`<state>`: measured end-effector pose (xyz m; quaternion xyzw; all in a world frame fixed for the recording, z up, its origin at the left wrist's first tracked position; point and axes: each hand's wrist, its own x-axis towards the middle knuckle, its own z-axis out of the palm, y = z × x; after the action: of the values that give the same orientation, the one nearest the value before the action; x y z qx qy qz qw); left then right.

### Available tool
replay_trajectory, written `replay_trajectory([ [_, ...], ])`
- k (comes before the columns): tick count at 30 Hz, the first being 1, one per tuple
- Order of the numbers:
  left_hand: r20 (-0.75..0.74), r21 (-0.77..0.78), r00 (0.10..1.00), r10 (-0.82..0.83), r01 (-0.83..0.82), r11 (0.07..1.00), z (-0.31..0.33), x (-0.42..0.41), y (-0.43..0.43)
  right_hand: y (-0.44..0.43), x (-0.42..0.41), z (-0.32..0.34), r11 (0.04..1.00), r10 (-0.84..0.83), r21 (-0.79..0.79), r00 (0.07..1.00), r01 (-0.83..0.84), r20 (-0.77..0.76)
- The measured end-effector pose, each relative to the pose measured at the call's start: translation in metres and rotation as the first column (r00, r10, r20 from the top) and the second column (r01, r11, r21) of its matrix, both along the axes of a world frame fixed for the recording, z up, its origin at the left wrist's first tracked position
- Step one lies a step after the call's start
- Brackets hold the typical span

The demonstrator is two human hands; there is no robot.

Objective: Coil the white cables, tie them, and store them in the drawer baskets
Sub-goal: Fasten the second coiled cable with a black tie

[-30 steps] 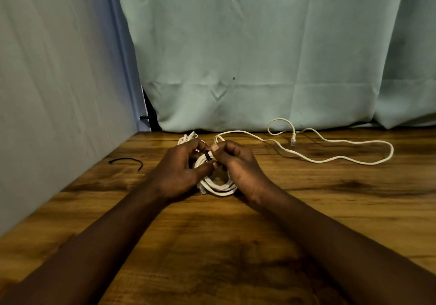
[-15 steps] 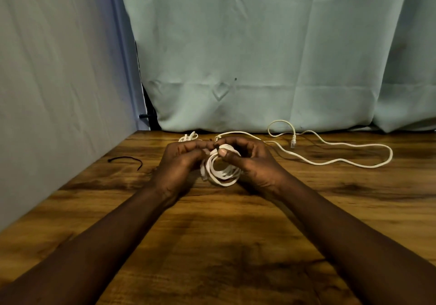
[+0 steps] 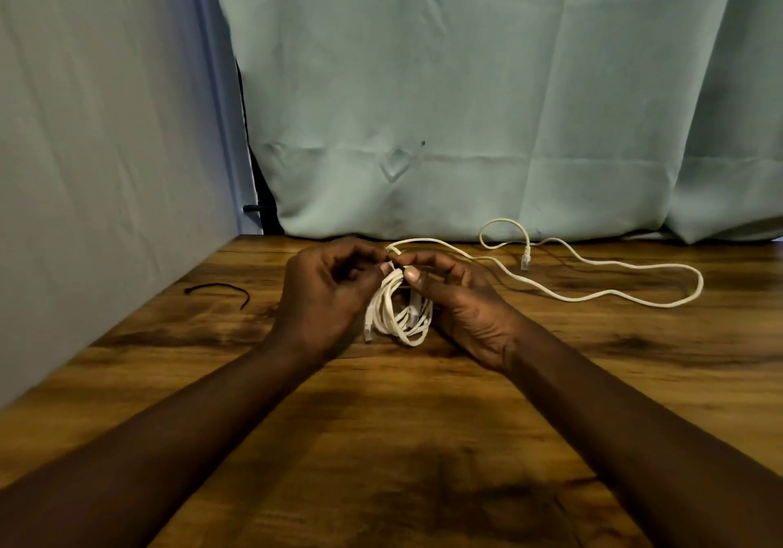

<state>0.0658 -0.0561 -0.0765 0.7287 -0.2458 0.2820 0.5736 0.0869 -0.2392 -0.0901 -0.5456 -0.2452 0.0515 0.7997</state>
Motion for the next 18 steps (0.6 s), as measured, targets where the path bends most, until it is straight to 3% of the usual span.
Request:
replay_trajectory([
  [2, 0.161, 0.204, 0.986, 0.042, -0.074, 0.976, 0.006, 0.007, 0.008, 0.001, 0.002, -0.001, 1.000, -0.019, 0.007, 1.000, 0.019, 0.007],
  [3, 0.195, 0.227, 0.980, 0.049, -0.093, 0.969, 0.006, 0.010, 0.010, 0.002, 0.003, -0.001, 1.000, -0.029, 0.005, 1.000, 0.029, 0.013],
  [8, 0.066, -0.036, 0.998, 0.002, 0.001, 0.999, -0.006, 0.017, 0.009, 0.005, 0.005, -0.006, 0.994, -0.100, -0.040, 0.995, 0.100, -0.008],
  [11, 0.110, 0.038, 0.994, 0.011, -0.016, 0.999, -0.008, 0.020, 0.014, 0.006, 0.005, -0.006, 0.993, -0.103, -0.061, 0.995, 0.103, -0.005],
  [15, 0.279, 0.261, 0.960, 0.023, -0.099, 0.960, -0.002, 0.018, 0.023, 0.007, 0.003, -0.005, 0.995, -0.087, -0.058, 0.996, 0.087, 0.001],
  [18, 0.291, 0.280, 0.957, 0.010, -0.095, 0.955, -0.001, 0.020, 0.028, 0.009, 0.001, -0.005, 0.995, -0.086, -0.052, 0.996, 0.087, 0.021],
])
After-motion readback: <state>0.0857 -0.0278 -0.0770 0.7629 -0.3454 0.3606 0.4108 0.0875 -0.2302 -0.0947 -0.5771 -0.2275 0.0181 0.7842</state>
